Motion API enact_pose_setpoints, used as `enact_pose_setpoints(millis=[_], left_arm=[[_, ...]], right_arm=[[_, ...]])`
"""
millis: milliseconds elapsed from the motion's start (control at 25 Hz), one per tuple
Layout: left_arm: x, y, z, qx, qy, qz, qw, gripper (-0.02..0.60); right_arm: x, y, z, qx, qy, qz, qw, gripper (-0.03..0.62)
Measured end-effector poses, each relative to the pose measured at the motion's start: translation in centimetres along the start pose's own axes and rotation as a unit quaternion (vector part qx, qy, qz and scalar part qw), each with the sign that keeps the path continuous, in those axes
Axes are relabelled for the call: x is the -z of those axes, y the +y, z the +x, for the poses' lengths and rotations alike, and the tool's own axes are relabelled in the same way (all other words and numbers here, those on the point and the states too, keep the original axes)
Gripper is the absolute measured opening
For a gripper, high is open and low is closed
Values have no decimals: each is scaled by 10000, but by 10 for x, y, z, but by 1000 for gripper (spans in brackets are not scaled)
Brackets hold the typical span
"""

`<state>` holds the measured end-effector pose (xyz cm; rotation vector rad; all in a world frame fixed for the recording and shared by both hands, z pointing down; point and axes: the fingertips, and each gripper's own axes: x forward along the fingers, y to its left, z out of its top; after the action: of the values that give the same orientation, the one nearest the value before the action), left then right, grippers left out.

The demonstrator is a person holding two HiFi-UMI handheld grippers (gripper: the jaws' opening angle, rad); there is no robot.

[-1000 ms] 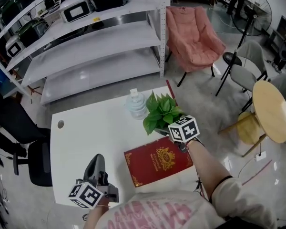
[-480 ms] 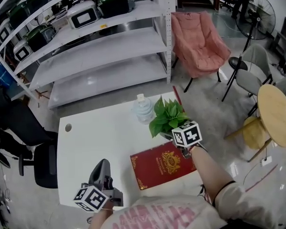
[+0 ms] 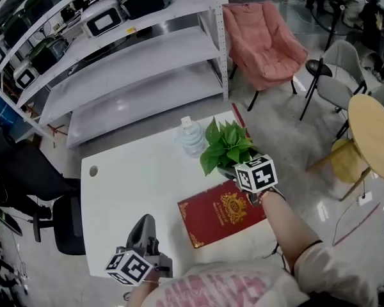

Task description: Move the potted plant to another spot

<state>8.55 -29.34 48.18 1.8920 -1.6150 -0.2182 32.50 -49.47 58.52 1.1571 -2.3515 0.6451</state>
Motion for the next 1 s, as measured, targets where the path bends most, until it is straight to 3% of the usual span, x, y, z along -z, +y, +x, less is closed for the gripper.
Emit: enact_pose_setpoints(millis=[680,1000], left_arm=[[-2,-32,-7,1046,40,-32,9945,3],[1,-41,-36,1374,16,-24,9905,3]], right_arm=[[48,16,-96,593,-338,1023,9924,531],[68,49,-147,825,-544,1258,9871,515]])
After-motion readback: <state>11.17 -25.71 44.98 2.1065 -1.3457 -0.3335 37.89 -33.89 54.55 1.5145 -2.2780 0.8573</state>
